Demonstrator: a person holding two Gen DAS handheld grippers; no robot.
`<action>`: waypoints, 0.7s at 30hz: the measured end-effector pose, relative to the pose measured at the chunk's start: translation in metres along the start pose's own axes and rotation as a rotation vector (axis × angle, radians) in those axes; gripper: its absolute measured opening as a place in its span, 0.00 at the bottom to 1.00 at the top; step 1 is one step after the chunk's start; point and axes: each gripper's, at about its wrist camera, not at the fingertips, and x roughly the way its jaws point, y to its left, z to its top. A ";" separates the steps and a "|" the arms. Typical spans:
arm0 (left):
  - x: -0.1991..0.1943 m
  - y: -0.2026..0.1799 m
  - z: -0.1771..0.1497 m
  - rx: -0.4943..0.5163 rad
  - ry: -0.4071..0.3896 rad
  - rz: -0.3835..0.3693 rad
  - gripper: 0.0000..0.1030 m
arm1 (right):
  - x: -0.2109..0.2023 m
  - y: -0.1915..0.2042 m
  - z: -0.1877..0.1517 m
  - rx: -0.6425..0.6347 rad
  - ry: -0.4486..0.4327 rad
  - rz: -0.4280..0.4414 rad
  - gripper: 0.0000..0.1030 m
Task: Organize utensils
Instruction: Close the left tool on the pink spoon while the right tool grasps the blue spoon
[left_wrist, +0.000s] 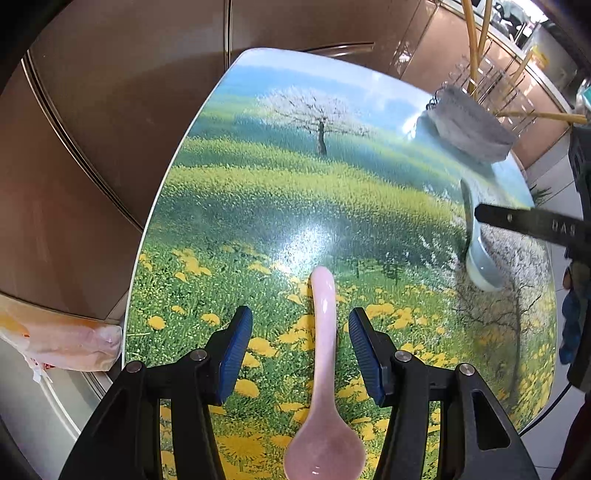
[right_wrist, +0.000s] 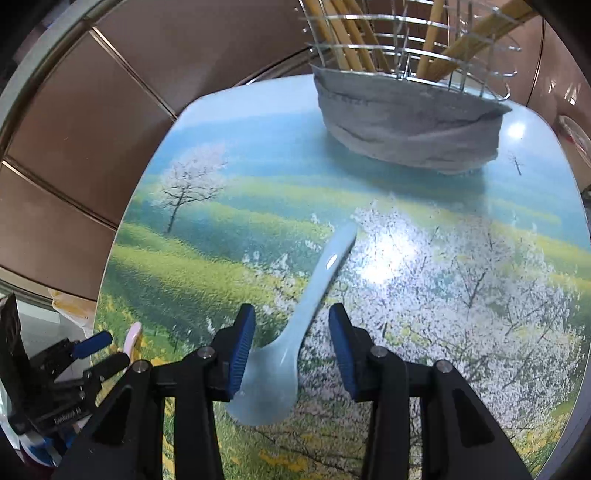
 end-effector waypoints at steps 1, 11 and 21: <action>0.002 0.000 0.001 0.001 0.008 0.001 0.52 | 0.003 0.000 0.003 0.001 0.005 -0.002 0.39; 0.009 -0.006 0.009 0.055 0.036 0.034 0.50 | 0.021 0.006 0.018 -0.039 0.071 -0.067 0.34; 0.014 -0.012 0.016 0.098 0.054 0.061 0.27 | 0.027 0.015 0.015 -0.077 0.091 -0.057 0.12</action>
